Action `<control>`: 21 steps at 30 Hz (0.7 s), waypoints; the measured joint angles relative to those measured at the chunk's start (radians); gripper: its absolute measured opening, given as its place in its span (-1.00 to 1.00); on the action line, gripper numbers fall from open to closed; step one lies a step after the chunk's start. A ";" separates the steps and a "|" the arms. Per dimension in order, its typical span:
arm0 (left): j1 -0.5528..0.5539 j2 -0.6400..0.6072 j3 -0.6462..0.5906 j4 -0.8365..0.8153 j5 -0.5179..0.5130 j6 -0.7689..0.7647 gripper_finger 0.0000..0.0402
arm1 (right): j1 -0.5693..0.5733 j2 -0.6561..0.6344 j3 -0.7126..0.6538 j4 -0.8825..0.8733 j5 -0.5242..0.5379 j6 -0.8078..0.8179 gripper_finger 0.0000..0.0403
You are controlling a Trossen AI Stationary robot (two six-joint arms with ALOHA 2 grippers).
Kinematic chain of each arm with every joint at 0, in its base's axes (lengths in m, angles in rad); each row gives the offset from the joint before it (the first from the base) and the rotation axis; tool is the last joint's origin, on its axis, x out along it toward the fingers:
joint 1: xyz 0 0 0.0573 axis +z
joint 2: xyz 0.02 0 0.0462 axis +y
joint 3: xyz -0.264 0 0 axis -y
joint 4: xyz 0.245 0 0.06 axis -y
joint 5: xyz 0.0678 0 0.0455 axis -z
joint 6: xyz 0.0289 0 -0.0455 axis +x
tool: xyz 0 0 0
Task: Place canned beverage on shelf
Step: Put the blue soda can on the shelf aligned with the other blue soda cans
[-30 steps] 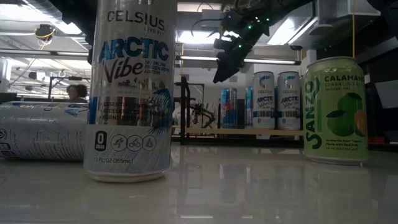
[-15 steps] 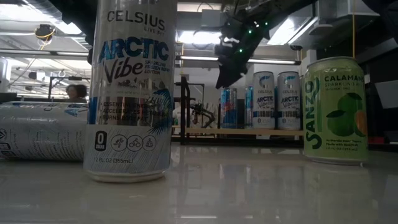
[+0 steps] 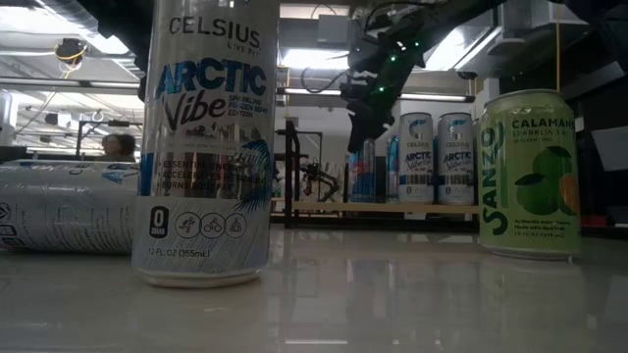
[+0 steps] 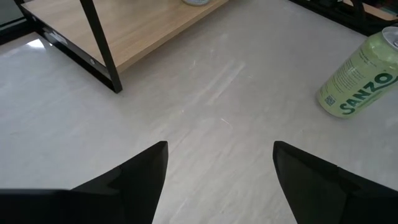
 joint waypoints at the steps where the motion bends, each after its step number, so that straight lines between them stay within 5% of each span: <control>1: 0.000 0.000 0.000 0.000 0.000 0.000 0.41 | 0.000 0.000 0.000 -0.003 0.000 0.000 0.33; 7: 0.000 0.000 0.000 0.000 0.000 0.001 0.41 | 0.000 -0.001 0.000 -0.003 0.000 -0.005 0.13; 21: -0.001 0.000 0.000 0.000 0.000 0.001 0.41 | -0.085 -0.003 0.002 -0.034 -0.093 -0.087 0.17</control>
